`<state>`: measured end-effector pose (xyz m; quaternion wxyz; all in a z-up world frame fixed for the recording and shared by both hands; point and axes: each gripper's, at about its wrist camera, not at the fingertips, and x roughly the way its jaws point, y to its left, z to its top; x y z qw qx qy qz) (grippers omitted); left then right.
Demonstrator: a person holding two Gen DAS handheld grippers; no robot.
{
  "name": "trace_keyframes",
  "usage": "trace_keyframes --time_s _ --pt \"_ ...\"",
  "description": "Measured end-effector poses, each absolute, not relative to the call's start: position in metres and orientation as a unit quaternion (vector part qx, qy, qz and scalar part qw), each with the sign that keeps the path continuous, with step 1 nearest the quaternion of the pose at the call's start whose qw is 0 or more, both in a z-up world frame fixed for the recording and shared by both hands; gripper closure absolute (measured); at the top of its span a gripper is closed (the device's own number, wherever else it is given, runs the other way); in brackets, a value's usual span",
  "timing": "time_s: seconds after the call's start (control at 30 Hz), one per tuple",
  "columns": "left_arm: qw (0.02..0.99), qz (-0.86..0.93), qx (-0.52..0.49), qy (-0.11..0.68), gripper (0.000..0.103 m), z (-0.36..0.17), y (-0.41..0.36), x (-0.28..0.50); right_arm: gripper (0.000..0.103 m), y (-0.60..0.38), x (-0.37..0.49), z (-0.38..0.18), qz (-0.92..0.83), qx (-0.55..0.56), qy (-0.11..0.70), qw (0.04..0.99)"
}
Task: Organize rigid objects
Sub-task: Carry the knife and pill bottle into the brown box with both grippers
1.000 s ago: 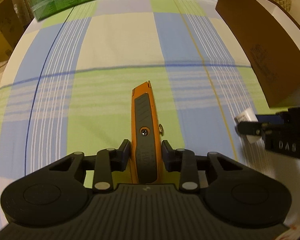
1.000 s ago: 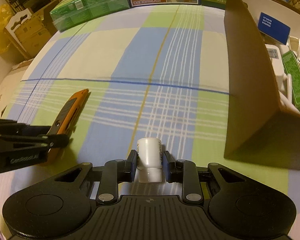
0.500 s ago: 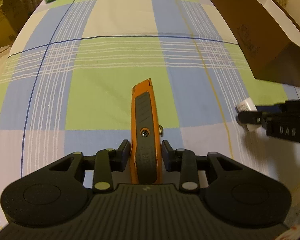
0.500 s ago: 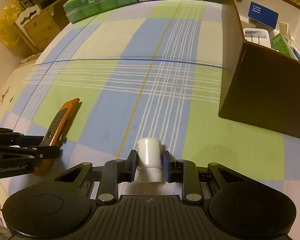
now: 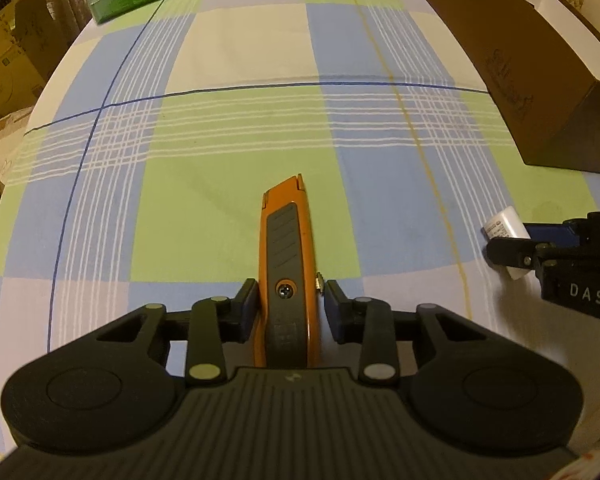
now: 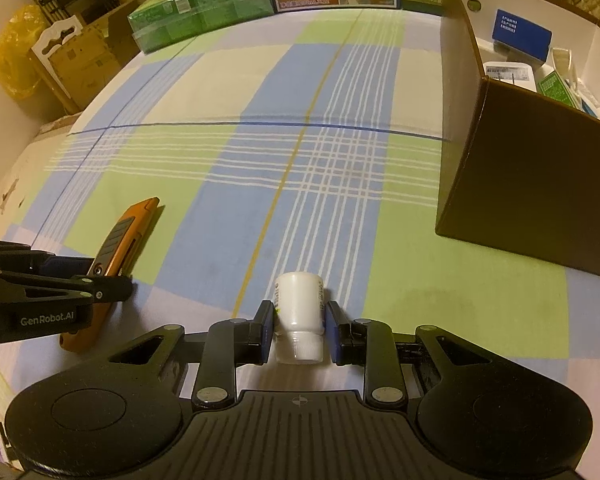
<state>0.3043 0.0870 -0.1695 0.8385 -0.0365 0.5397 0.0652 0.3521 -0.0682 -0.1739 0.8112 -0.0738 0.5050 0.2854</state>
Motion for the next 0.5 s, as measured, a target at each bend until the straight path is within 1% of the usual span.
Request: trace_keyframes --time_s 0.5 --pt "0.838 0.066 -0.035 0.541 0.074 -0.1685 0.0866 0.3045 0.079 -0.0676 0.3506 -0.1742 0.291 -0.081 0.498 0.813"
